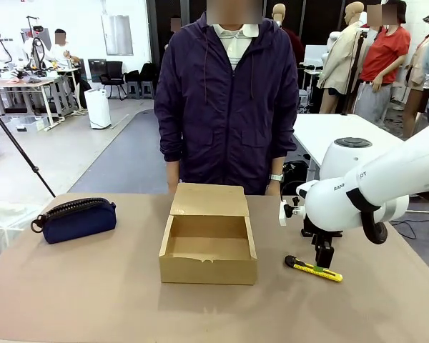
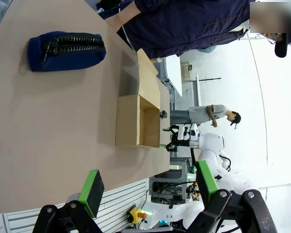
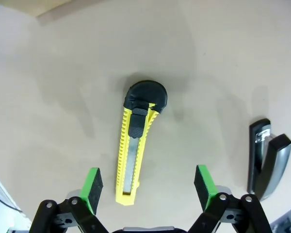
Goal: Pack the items into the box.
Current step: Pick up the item specified by the human and place it in the Mailer Box.
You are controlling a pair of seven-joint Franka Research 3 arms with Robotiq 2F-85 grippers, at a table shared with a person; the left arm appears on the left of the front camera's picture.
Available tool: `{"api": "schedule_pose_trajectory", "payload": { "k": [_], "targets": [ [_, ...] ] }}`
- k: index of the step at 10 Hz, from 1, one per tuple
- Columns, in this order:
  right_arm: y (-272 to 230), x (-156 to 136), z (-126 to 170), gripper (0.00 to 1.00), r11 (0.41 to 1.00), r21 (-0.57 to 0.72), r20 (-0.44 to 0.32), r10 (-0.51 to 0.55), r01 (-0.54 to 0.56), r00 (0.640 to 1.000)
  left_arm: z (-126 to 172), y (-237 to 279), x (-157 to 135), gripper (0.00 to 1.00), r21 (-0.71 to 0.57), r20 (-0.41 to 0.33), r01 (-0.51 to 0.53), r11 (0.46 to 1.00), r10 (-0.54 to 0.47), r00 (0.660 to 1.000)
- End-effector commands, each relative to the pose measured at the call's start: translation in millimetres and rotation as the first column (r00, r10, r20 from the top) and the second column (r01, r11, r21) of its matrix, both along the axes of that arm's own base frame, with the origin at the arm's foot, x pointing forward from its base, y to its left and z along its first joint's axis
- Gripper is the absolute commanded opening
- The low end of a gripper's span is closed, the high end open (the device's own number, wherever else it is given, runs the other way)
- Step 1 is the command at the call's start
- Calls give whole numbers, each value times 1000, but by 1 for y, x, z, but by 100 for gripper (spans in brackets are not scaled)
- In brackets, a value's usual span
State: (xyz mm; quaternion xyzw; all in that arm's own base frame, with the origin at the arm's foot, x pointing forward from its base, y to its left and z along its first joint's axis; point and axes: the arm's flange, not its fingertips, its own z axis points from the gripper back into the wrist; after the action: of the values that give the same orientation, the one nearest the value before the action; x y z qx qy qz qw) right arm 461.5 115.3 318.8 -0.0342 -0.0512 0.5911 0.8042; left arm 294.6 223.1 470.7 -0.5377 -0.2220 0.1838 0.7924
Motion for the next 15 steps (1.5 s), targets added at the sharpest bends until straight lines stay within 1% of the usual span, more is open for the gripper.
{"api": "schedule_pose_trajectory", "payload": {
  "k": [1, 2, 5, 6, 8, 10, 11, 12, 13, 15],
  "targets": [
    [2, 4, -15, 100, 995, -26, 35, -100, 101, 994, 2, 0, -1, 100, -17, 12, -5, 1000, 5, 1000],
    [2, 6, -25, 100, 988, -60, 50, -142, 145, 989, 2, 0, -1, 100, -17, 12, -5, 1000, 5, 1000],
    [-2, 14, -31, 100, 989, -28, 54, -146, 148, 988, 2, 0, -1, 100, -17, 12, -5, 1000, 5, 1000],
    [0, 16, -34, 100, 991, -20, 28, -133, 134, 991, 2, 0, -1, 100, -17, 12, -5, 1000, 5, 1000],
    [2, 18, -37, 100, 992, -20, 25, -122, 122, 992, 2, 0, -1, 100, -17, 12, -5, 1000, 5, 1000],
    [2, 20, -38, 100, 993, -4, -6, -122, 122, 992, 2, 0, -1, 100, -17, 12, -5, 1000, 5, 1000],
    [1, 21, -38, 84, 994, 3, -30, -114, 114, 993, 2, 0, -1, 100, -17, 12, -5, 1000, 5, 1000],
    [1, 22, -38, 28, 992, 26, -64, -122, 123, 991, 2, 0, -1, 100, -17, 12, -5, 1000, 5, 1000],
    [1, 23, -37, 0, 991, 37, -82, -125, 129, 989, 2, 0, -1, 100, -17, 12, -5, 1000, 5, 1000],
    [-1, 24, -38, 0, 990, 40, -101, -133, 137, 986, 2, 0, -1, 100, -17, 12, -5, 1000, 5, 1000]
  ]
}}
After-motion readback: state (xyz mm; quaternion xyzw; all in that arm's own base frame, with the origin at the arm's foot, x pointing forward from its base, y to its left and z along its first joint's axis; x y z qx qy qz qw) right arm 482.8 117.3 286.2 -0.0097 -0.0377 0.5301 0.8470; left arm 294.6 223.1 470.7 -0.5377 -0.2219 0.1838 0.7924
